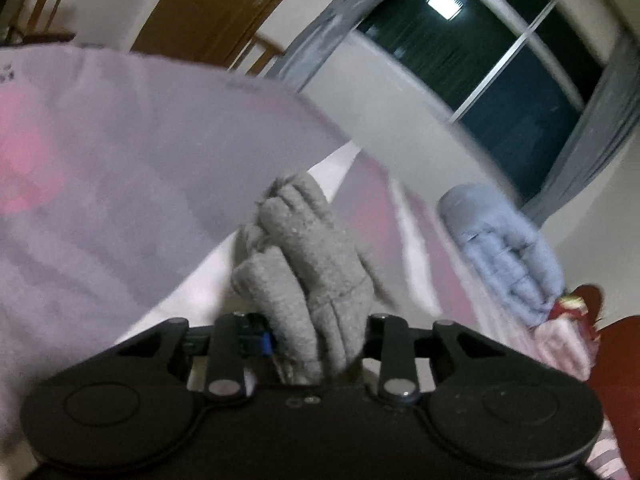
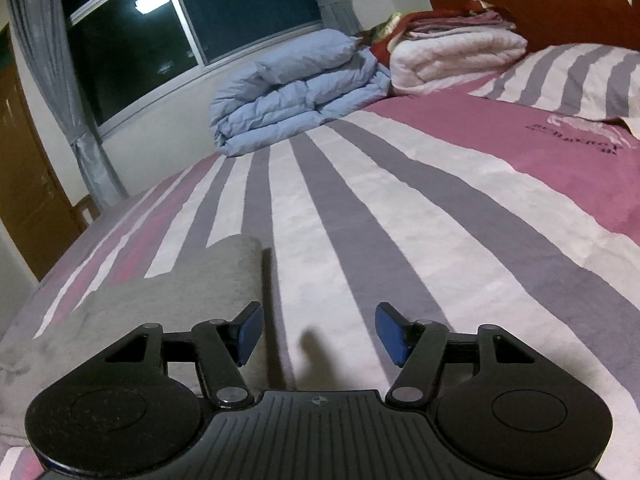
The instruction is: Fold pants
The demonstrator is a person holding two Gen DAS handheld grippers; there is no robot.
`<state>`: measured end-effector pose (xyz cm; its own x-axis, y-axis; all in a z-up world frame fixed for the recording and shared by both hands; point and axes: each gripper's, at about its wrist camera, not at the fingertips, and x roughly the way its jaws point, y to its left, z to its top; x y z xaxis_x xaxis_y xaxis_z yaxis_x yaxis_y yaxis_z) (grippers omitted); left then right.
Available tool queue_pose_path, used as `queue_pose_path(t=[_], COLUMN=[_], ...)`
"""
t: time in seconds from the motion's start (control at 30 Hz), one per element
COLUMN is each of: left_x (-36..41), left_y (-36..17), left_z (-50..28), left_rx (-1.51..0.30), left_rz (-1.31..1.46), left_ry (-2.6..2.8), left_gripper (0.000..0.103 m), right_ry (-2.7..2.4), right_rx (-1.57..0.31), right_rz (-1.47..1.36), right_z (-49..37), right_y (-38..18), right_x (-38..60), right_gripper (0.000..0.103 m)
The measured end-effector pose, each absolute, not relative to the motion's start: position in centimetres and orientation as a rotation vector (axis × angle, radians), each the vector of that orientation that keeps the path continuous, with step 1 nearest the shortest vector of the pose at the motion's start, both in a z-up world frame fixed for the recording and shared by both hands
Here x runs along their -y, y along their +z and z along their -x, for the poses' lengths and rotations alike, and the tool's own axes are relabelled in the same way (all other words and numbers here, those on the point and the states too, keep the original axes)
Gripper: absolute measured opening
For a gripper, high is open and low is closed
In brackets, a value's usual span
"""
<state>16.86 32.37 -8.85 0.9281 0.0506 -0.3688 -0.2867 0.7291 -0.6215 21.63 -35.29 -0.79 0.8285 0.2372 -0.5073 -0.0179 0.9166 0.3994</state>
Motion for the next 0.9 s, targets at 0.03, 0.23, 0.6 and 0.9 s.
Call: queue_pose_path(t=[0.03,0.23,0.6,0.9], left_x=[-31.8,-26.4,-14.2,-3.9], left_y=[-8.2,-3.3,-1.4,-2.0], left_z=[-16.7,-17.9,-21.1,-25.7], left_rx=[-0.322,-0.268,-0.31,-0.389], left_rz=[0.72,0.573,0.354,0.26], left_ry=[0.185,0.117,-0.013,-0.232], left_gripper=[0.022,0.022,0.022,0.022], right_ry=[0.14,0.141,0.164,0.165], right_rx=[-0.581,-0.618,-0.631,-0.627], right_rz=[-0.402,-0.453,-0.402,-0.466], right_z=[-21.6,-22.4,-25.1,-25.0], right_y=[-0.7,-0.4,-0.6,-0.8], right_x=[35.6,38.2,40.2,43.2], right_gripper=[0.062,0.063,0.063,0.063])
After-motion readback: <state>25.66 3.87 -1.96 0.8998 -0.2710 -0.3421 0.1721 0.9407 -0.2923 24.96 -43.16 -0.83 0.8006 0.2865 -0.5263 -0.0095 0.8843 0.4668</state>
